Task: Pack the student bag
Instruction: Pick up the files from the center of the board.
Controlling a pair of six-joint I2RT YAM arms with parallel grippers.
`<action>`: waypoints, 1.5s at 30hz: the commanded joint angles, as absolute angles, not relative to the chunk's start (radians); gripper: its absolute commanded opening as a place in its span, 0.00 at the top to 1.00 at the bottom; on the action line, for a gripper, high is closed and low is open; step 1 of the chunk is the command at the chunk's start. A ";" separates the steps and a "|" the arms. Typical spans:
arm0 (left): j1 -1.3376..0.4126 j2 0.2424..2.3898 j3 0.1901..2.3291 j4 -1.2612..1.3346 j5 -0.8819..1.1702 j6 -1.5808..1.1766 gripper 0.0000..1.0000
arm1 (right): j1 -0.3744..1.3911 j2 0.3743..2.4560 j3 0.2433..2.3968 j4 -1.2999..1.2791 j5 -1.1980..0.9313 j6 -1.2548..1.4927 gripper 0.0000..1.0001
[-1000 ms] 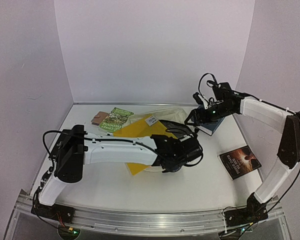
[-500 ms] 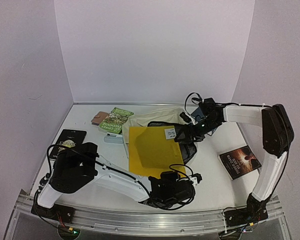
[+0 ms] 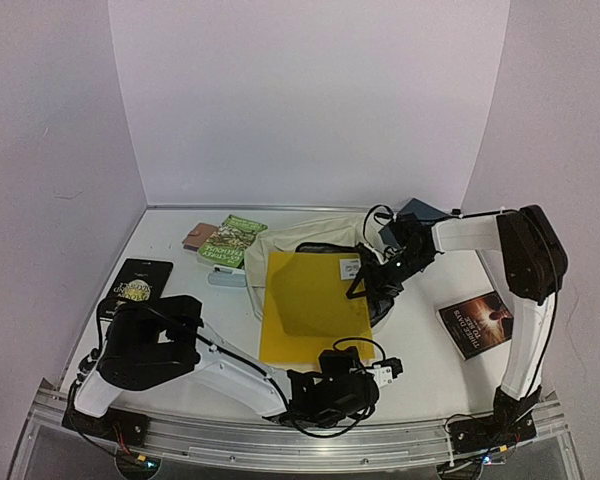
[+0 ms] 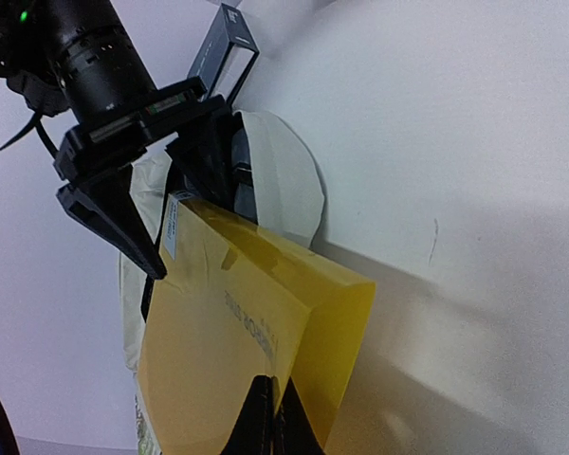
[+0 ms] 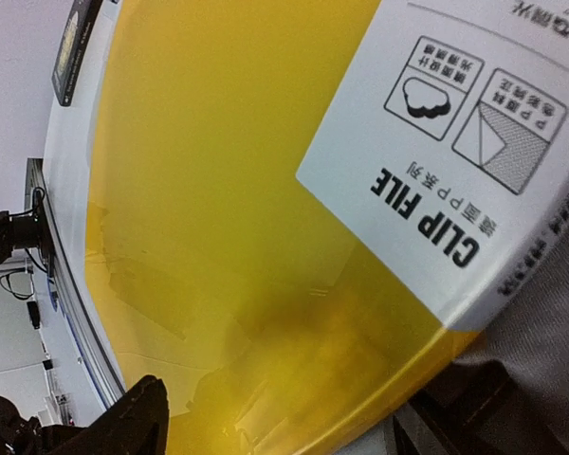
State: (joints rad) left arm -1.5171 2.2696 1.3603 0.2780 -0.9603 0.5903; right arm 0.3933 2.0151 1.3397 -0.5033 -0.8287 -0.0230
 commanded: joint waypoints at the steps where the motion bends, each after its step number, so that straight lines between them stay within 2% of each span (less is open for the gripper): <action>1: -1.539 2.239 1.340 0.445 -0.941 0.654 1.00 | 0.397 2.062 1.385 -0.471 -0.900 -0.009 0.31; 4: -1.545 2.239 1.312 0.538 -0.955 0.712 1.00 | 0.397 2.063 1.390 -0.466 -0.934 -0.008 0.43; 8: -1.546 2.235 1.295 0.570 -0.970 0.740 1.00 | 0.396 2.016 1.394 -0.465 -0.982 0.036 0.66; 10: -1.546 2.229 1.285 0.586 -0.985 0.750 0.94 | 0.397 1.977 1.396 -0.465 -0.994 0.045 0.76; 14: -1.546 2.180 1.256 0.584 -1.005 0.709 0.68 | 0.392 1.895 1.419 -0.466 -1.024 0.072 0.97; 15: -1.546 2.161 1.250 0.561 -1.005 0.685 0.63 | 0.389 1.883 1.432 -0.466 -1.031 0.082 1.00; 22: -1.546 1.990 1.257 0.187 -0.962 0.296 0.09 | 0.343 1.793 1.555 -0.461 -1.042 0.139 1.00; 24: -1.546 1.941 1.255 0.114 -0.925 0.185 0.01 | 0.325 1.781 1.606 -0.455 -1.040 0.159 1.00; 28: -1.528 1.840 1.220 0.054 -0.841 -0.007 0.00 | 0.291 1.768 1.688 -0.424 -1.022 0.202 1.00; 31: -1.454 1.722 1.163 0.050 -0.685 -0.219 0.00 | 0.273 1.756 1.724 -0.356 -1.024 0.285 1.00; 37: -1.276 1.458 0.915 0.353 -0.410 -0.457 0.00 | 0.265 1.698 1.662 -0.112 -1.063 0.503 1.00; 45: -1.135 1.371 0.785 0.603 -0.200 -0.691 0.02 | 0.265 1.636 1.530 0.110 -1.115 0.667 1.00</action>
